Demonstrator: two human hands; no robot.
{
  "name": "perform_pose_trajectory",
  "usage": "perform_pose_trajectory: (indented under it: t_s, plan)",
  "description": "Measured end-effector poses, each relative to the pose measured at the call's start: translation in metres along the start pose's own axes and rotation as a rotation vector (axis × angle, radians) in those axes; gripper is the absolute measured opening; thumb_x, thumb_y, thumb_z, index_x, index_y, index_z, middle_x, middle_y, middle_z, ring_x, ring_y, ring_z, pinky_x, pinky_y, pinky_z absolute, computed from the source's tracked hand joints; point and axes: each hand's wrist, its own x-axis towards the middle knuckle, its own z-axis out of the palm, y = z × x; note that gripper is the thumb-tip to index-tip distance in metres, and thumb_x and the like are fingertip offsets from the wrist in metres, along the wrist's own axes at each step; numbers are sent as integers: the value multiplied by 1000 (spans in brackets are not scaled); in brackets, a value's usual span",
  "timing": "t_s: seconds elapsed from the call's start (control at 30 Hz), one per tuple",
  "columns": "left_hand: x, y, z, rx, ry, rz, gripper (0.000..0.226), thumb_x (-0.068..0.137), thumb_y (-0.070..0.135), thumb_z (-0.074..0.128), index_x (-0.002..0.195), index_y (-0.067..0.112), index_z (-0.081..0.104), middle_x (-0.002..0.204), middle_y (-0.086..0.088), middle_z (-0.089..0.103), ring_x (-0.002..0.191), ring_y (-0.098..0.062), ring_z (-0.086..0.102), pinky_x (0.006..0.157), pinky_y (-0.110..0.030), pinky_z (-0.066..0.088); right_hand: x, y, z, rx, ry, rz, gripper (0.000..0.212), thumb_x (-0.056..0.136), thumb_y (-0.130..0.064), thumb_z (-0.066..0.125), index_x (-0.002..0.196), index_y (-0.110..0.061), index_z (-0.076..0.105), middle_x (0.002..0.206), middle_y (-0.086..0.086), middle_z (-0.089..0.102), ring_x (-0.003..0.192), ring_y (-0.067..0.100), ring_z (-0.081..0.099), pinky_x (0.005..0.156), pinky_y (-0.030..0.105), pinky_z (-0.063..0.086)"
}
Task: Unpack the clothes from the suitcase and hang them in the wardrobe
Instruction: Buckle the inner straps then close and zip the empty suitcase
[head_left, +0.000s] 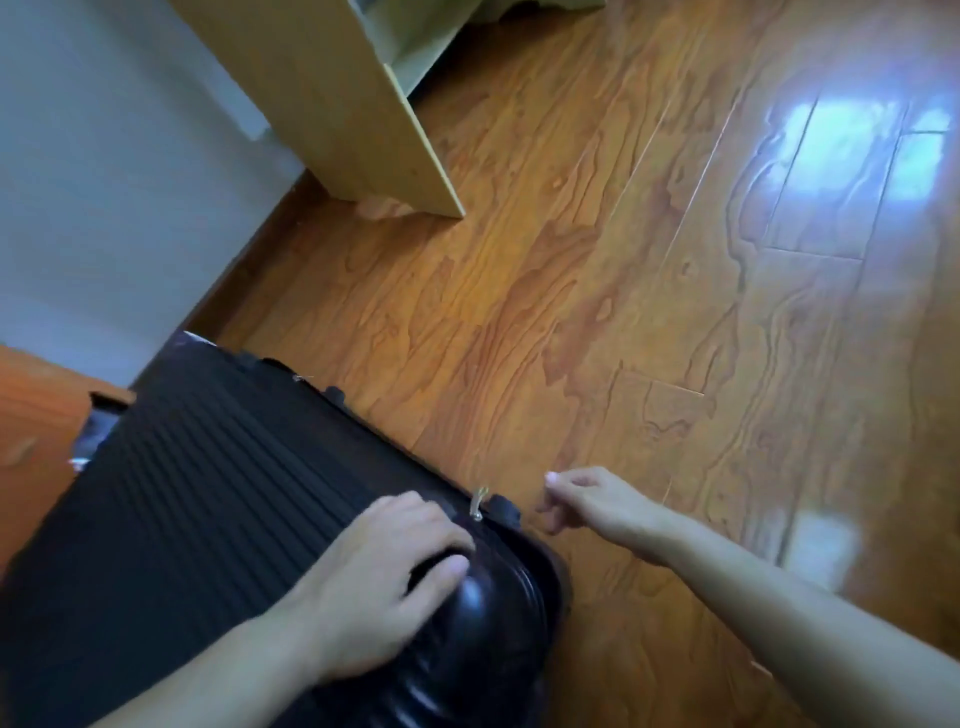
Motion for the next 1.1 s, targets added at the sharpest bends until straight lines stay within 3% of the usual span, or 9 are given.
perform_pose_trajectory:
  t_s: [0.1, 0.2, 0.33, 0.4, 0.5, 0.63, 0.77, 0.93, 1.1]
  plan:
    - [-13, -30, -1, 131, 143, -73, 26, 101, 37, 44, 103, 26, 67, 99, 18, 63, 91, -7, 58, 82, -34, 50, 16, -2, -1, -67, -49, -20, 26, 103, -12, 47, 113, -19, 69, 114, -3, 71, 99, 12, 68, 97, 41, 54]
    - [-13, -51, 9, 184, 163, -138, 32, 100, 36, 38, 100, 25, 68, 103, 16, 58, 99, -9, 54, 88, -34, 44, 28, -14, 18, -183, -257, -63, 55, 97, 3, 42, 131, -34, 62, 139, -12, 56, 124, 8, 56, 104, 30, 47]
    - [-10, -52, 14, 183, 180, -151, 36, 100, 35, 37, 103, 22, 69, 105, 13, 60, 107, -13, 54, 95, -35, 42, 27, -29, 44, -303, -381, -187, 45, 97, -12, 55, 136, -33, 59, 107, -24, 66, 92, -2, 65, 88, 27, 53]
    - [-18, -43, 12, 159, 197, -185, 37, 99, 40, 39, 110, 20, 69, 112, 11, 59, 114, -13, 52, 103, -39, 41, 24, -37, 47, -524, -278, -350, 36, 97, -18, 60, 132, -25, 64, 109, -16, 66, 92, 4, 61, 92, 23, 50]
    - [-38, -7, 20, 169, 159, -81, 44, 96, 52, 46, 124, 24, 66, 130, 8, 53, 132, -14, 44, 117, -48, 30, 15, -41, 48, -696, -204, -530, 36, 93, -9, 60, 127, -18, 66, 116, -2, 64, 94, 5, 50, 80, 4, 34]
    - [-63, 43, 50, 301, 56, 19, 77, 81, 77, 54, 145, 34, 49, 155, -3, 40, 150, -31, 29, 118, -62, 18, 7, -45, 47, -840, -265, -523, 32, 90, -21, 67, 122, -19, 67, 113, -2, 64, 105, 13, 56, 86, 20, 41]
    - [-61, 60, 65, 411, -16, -100, 102, 68, 80, 53, 156, 32, 34, 161, -13, 33, 152, -41, 23, 111, -67, 24, 5, -53, 47, -1024, -198, -634, 8, 90, -13, 63, 93, -19, 67, 91, -3, 65, 83, 19, 63, 67, 32, 49]
    - [-42, 66, 44, 423, 100, -139, 89, 74, 69, 58, 150, 26, 43, 157, -8, 39, 149, -40, 31, 108, -69, 36, 7, -68, 14, -1144, -72, -739, 13, 90, -10, 61, 87, -22, 60, 85, -14, 48, 71, 10, 49, 60, 26, 37]
    - [27, 60, 8, 320, 234, -329, 84, 76, 68, 63, 146, 24, 45, 151, 1, 43, 147, -30, 33, 109, -67, 38, -8, -63, -47, -1019, 38, -578, 15, 85, -13, 69, 80, -22, 59, 84, -12, 55, 80, 13, 56, 69, 29, 44]
